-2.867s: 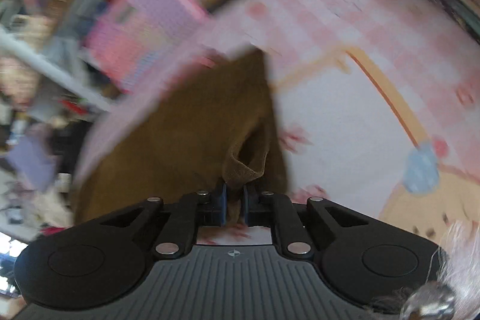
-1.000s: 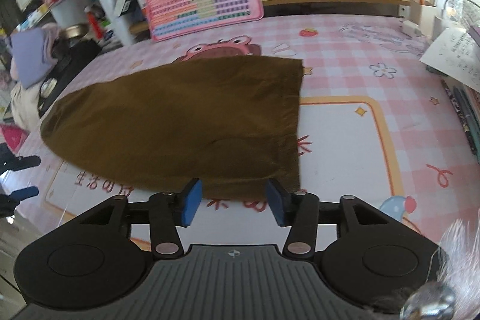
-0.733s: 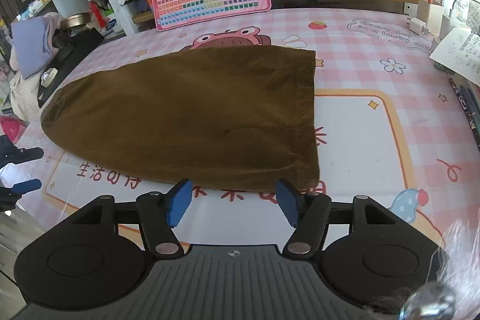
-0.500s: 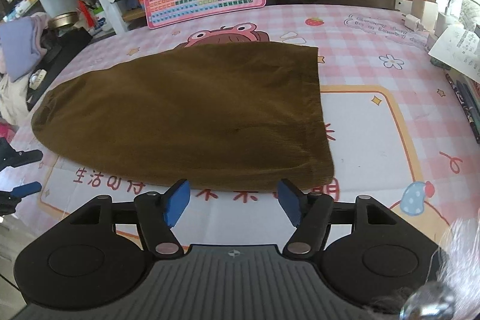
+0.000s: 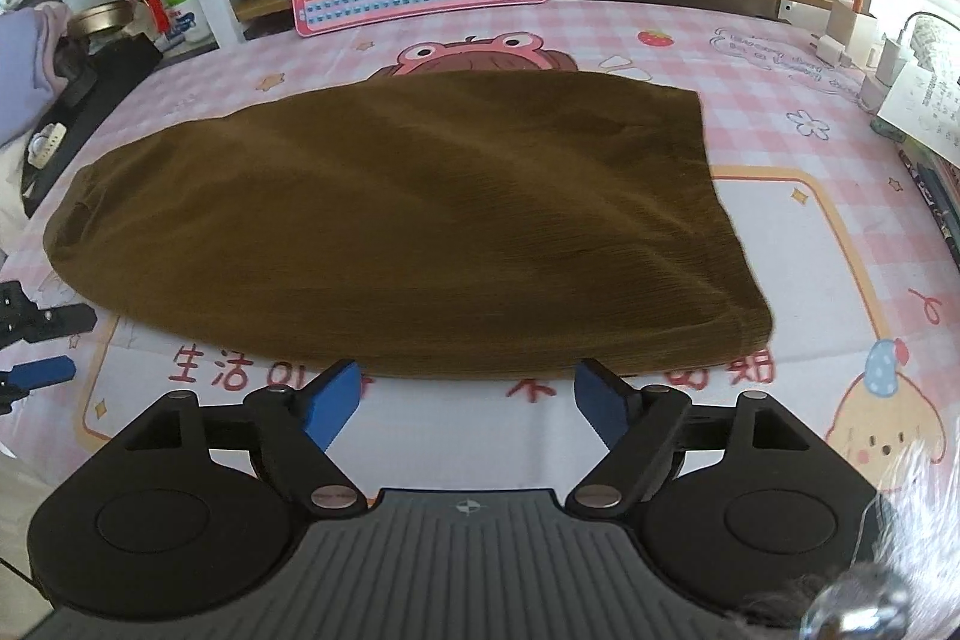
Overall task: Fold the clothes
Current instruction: 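Move both open tools along the trouser strip toward the tan waistband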
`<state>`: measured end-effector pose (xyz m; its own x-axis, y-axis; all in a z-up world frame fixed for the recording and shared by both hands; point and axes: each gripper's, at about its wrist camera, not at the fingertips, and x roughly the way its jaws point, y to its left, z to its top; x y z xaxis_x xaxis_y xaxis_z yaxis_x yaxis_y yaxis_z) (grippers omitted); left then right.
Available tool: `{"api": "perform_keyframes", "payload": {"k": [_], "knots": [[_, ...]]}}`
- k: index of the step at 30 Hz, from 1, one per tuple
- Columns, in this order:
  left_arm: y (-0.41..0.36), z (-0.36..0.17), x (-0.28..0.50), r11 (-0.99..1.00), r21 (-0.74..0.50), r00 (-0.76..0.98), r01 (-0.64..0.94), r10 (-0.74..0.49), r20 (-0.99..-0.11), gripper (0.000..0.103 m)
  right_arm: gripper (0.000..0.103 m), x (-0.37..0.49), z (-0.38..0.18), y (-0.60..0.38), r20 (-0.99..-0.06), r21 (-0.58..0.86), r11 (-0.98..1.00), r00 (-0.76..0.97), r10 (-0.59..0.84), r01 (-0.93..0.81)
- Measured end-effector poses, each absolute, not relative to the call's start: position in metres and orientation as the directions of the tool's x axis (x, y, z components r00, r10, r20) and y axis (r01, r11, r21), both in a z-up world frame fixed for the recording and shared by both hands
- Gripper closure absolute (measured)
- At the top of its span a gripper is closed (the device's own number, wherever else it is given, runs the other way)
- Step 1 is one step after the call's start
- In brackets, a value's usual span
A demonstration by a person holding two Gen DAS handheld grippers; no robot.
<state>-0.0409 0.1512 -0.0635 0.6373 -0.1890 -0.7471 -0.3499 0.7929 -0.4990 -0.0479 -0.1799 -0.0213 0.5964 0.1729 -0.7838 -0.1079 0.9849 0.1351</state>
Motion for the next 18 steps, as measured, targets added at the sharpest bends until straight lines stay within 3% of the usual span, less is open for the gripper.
{"api": "perform_keyframes", "payload": {"k": [8, 18], "knots": [[0.185, -0.072, -0.025, 0.738, -0.57, 0.67, -0.362, -0.219, -0.709, 0.04, 0.026, -0.021, -0.019, -0.12, -0.699, 0.052, 0.985, 0.699, 0.152, -0.162], [0.203, -0.077, -0.008, 0.715, -0.611, 0.685, -0.339, -0.258, -0.682, 0.04, 0.026, 0.069, -0.027, -0.055, -0.661, -0.057, 0.981, 0.743, 0.104, -0.188]]}}
